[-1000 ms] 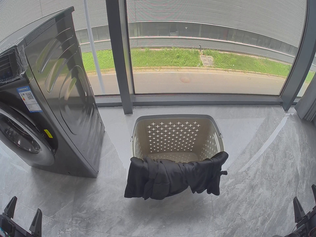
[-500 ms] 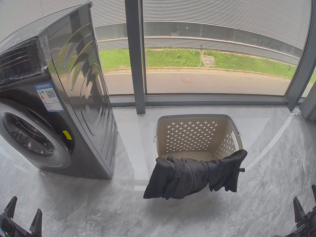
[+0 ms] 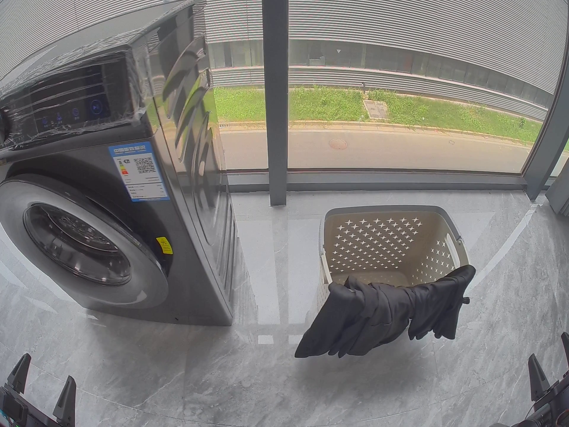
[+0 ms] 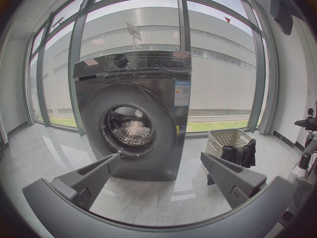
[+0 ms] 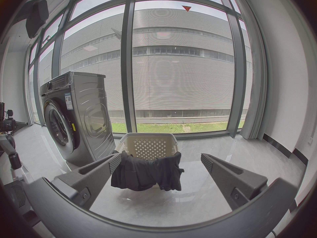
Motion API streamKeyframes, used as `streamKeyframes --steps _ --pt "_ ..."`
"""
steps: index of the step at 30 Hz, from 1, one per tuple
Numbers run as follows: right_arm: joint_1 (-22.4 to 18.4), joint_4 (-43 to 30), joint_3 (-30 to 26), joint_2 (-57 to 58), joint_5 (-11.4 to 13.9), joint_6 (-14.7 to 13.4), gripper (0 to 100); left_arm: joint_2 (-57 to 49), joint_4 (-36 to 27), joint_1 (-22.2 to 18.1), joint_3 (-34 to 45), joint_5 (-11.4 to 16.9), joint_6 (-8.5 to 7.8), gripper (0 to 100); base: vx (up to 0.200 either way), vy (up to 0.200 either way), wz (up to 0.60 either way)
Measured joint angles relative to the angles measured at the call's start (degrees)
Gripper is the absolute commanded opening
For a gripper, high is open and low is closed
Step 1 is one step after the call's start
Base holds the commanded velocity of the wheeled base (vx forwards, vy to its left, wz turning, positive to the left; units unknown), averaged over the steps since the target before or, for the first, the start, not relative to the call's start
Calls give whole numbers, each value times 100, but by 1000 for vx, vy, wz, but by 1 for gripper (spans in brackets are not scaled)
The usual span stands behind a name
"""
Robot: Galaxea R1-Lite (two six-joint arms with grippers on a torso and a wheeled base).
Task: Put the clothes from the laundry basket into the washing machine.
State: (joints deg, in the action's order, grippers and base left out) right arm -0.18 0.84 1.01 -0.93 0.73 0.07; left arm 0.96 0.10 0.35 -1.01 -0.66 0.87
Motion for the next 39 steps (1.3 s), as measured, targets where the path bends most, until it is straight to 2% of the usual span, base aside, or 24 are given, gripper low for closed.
streamKeyframes --steps 39 --pt "0 2 0 0 2 0 100 0 -5 -2 0 -2 0 100 0 200 0"
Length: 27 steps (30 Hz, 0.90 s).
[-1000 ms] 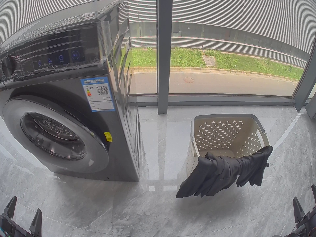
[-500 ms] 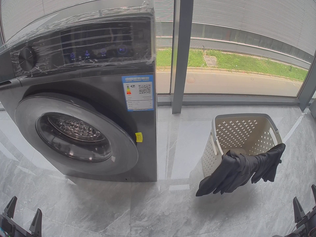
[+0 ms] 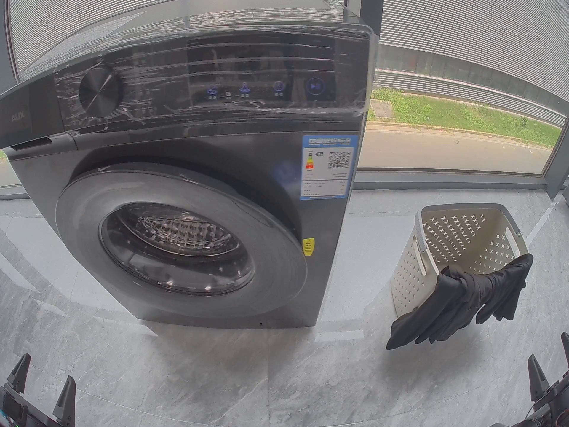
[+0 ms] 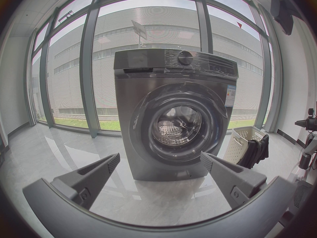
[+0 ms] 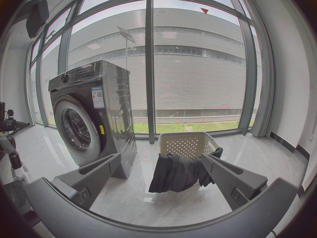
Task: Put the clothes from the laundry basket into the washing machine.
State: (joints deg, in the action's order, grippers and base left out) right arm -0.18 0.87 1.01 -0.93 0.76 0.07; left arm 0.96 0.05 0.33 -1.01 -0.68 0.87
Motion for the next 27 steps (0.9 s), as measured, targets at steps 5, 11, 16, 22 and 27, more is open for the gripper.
streamKeyframes --steps 5,11,16,22,27 --pt "0 0 0 0 2 0 100 0 2 0 0 0 0 100 0 200 0" --pt "0 0 0 0 2 0 100 0 2 0 0 0 0 100 0 200 0" --pt "0 0 0 0 0 0 100 0 2 5 0 0 0 100 0 200 0" --pt "0 0 0 0 0 0 100 0 2 0 0 0 -7 100 0 100 0" --pt "-4 0 0 0 2 0 100 0 2 5 0 0 -2 100 0 0 0"
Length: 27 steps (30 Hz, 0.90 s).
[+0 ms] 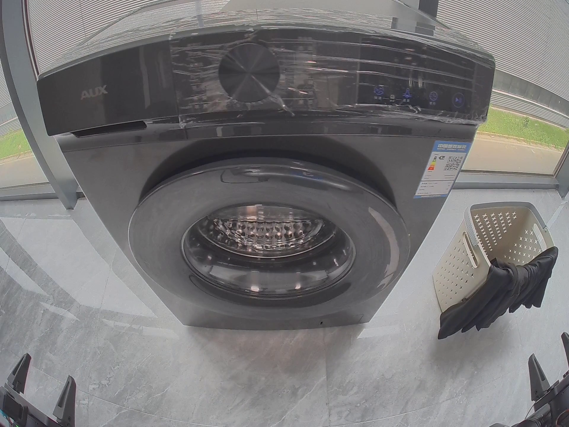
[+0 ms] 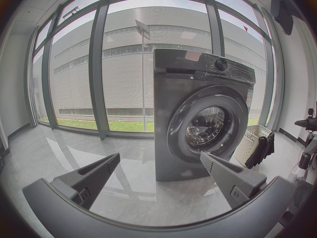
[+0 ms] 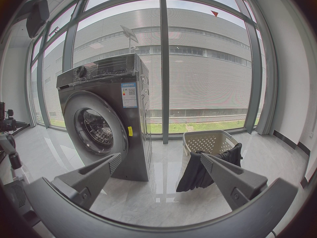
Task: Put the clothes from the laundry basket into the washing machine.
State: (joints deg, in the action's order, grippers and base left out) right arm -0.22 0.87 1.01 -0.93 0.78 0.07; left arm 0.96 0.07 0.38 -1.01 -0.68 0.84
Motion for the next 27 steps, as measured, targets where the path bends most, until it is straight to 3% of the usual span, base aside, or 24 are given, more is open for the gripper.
streamKeyframes --steps 7,27 --pt "4 0 0 0 0 0 100 0 2 -5 0 0 2 100 -171 0 0" --pt "4 0 0 0 0 0 100 0 0 -5 0 -7 -5 100 0 0 0"
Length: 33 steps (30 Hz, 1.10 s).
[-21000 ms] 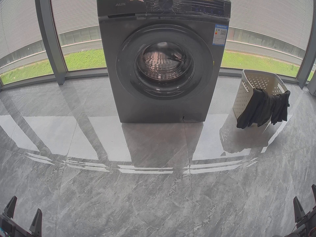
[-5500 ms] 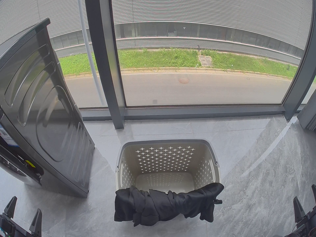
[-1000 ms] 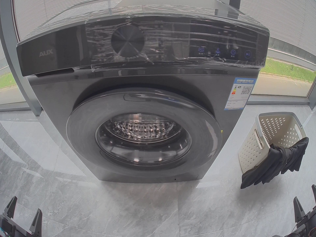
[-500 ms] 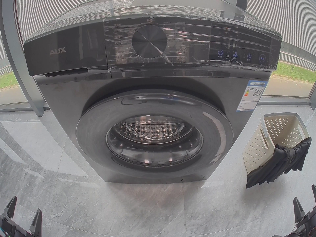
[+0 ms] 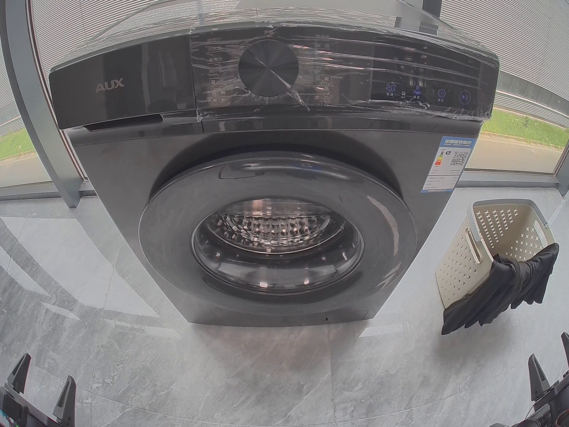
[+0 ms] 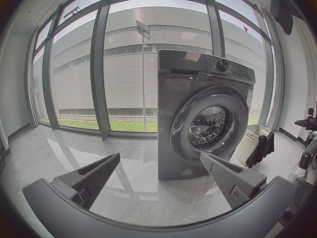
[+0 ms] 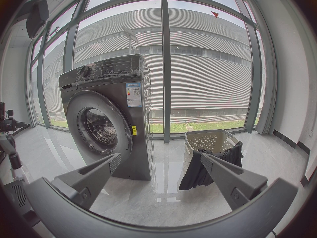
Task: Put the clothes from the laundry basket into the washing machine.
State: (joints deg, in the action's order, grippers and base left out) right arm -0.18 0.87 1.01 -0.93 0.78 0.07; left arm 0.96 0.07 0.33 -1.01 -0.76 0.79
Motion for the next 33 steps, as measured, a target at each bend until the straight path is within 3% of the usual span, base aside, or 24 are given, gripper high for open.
streamKeyframes --steps 33 --pt "0 0 0 0 -2 0 100 0 0 0 0 -9 38 100 0 0 0"
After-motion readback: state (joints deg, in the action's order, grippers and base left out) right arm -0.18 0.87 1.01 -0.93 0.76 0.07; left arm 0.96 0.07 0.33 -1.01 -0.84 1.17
